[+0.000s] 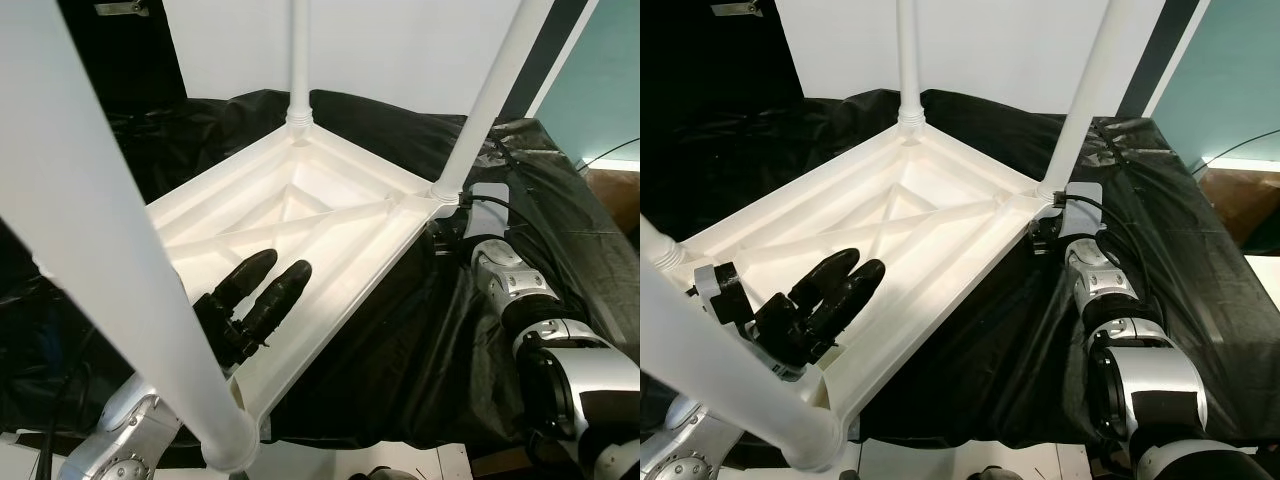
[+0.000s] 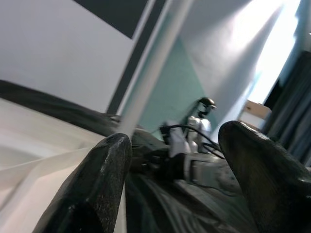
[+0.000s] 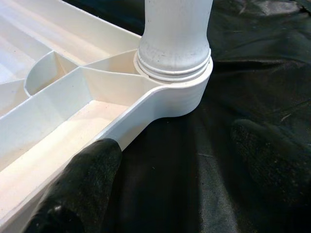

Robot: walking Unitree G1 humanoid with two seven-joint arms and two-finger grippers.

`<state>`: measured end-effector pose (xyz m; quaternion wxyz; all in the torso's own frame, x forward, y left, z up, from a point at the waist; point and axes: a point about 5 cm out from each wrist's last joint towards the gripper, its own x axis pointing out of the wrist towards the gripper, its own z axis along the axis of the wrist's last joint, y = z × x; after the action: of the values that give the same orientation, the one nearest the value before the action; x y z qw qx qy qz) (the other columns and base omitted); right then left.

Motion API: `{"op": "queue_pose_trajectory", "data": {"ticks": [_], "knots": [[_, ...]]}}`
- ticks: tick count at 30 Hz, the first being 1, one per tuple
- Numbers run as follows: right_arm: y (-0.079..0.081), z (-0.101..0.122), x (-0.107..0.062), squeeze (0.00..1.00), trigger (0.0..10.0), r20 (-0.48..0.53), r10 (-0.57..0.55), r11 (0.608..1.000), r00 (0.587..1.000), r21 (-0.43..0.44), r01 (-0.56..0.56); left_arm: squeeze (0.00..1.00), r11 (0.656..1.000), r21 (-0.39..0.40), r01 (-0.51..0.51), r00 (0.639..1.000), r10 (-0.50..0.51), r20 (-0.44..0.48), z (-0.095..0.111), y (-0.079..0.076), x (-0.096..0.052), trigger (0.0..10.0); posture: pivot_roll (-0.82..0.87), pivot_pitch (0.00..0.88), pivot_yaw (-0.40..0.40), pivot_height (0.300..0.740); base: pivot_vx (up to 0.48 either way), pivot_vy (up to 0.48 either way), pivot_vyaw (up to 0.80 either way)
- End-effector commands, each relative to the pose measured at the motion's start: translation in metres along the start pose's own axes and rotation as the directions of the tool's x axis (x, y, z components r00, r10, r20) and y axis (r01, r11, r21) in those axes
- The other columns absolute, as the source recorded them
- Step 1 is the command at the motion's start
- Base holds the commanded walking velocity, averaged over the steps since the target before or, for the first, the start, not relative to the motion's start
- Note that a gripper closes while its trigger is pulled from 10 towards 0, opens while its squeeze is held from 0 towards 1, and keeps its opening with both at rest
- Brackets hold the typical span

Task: Building children table

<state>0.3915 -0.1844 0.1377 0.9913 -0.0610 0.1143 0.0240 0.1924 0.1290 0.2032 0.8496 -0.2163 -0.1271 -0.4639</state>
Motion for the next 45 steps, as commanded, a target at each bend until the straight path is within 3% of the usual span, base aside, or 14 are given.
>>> {"op": "queue_pose_trajectory", "data": {"ticks": [1, 9, 11, 16, 18, 24, 28, 31, 34, 39, 45], "knots": [[0.021, -0.009, 0.002, 0.00, 10.0, -0.042, 0.100, 0.994, 0.994, -0.030, -0.101, 0.00, 0.984, -0.017, 0.175, 0.984, -0.175, -0.012, -0.002, -0.018, 0.006, 10.0, 0.07, 0.060, -0.055, 0.740, 0.000, 0.000, 0.00], [0.025, -0.005, 0.003, 0.00, 10.0, -0.021, 0.093, 0.995, 0.995, -0.036, -0.094, 0.00, 0.984, 0.001, 0.177, 0.982, -0.177, -0.059, -0.006, -0.017, 0.014, 10.0, 0.08, 0.065, -0.053, 0.740, 0.000, 0.000, 0.00], [0.014, 0.000, 0.003, 0.00, 10.0, 0.009, -0.005, 1.000, 1.000, -0.020, 0.005, 0.00, 0.992, 0.076, 0.098, 0.988, -0.088, -0.129, -0.012, -0.002, 0.019, 10.0, 0.08, 0.069, -0.050, 0.740, 0.000, 0.000, 0.00], [0.000, 0.002, 0.002, 0.00, 10.0, 0.035, -0.120, 0.993, 0.992, -0.014, 0.121, 0.00, 0.990, 0.142, 0.023, 0.987, 0.000, -0.160, -0.014, 0.012, 0.023, 10.0, 0.07, 0.069, -0.046, 0.740, 0.000, 0.000, 0.00], [-0.015, 0.001, -0.001, 0.00, 10.0, 0.061, -0.231, 0.973, 0.971, -0.010, 0.232, 0.00, 0.978, 0.209, -0.023, 0.981, 0.063, -0.186, -0.013, 0.025, 0.023, 10.0, 0.06, 0.068, -0.042, 0.740, 0.000, 0.000, 0.00], [-0.023, -0.007, -0.009, 0.00, 10.0, 0.106, -0.351, 0.936, 0.930, 0.014, 0.352, 0.00, 0.950, 0.304, -0.064, 0.971, 0.130, -0.199, 0.001, 0.050, 0.021, 10.0, 0.04, 0.063, -0.030, 0.740, 0.000, 0.000, 0.00], [-0.022, -0.009, -0.012, 0.00, 10.0, 0.118, -0.371, 0.928, 0.921, 0.022, 0.371, 0.00, 0.942, 0.327, -0.073, 0.970, 0.143, -0.198, 0.005, 0.057, 0.021, 10.0, 0.04, 0.061, -0.026, 0.740, 0.000, 0.000, 0.00], [-0.012, -0.018, -0.017, 0.00, 10.0, 0.123, -0.383, 0.924, 0.916, 0.061, 0.378, 0.00, 0.921, 0.374, -0.109, 0.963, 0.191, -0.191, 0.013, 0.075, 0.022, 10.0, 0.02, 0.051, -0.014, 0.740, 0.000, 0.000, 0.00], [-0.009, -0.022, -0.018, 0.00, 10.0, 0.123, -0.374, 0.927, 0.919, 0.056, 0.370, 0.00, 0.913, 0.392, -0.116, 0.960, 0.204, -0.191, 0.015, 0.079, 0.021, 10.0, 0.02, 0.047, -0.012, 0.740, 0.000, 0.000, 0.00], [-0.005, -0.029, -0.019, 0.00, 10.0, 0.104, -0.347, 0.938, 0.932, 0.056, 0.343, 0.00, 0.911, 0.397, -0.113, 0.960, 0.203, -0.193, 0.018, 0.082, 0.020, 10.0, 0.01, 0.040, -0.009, 0.740, 0.000, 0.000, 0.00], [-0.006, -0.027, -0.014, 0.00, 10.0, 0.087, -0.293, 0.956, 0.952, 0.042, 0.290, 0.00, 0.926, 0.373, -0.064, 0.972, 0.142, -0.186, 0.024, 0.071, 0.017, 10.0, 0.03, 0.033, -0.019, 0.740, 0.000, 0.000, 0.00]]}}
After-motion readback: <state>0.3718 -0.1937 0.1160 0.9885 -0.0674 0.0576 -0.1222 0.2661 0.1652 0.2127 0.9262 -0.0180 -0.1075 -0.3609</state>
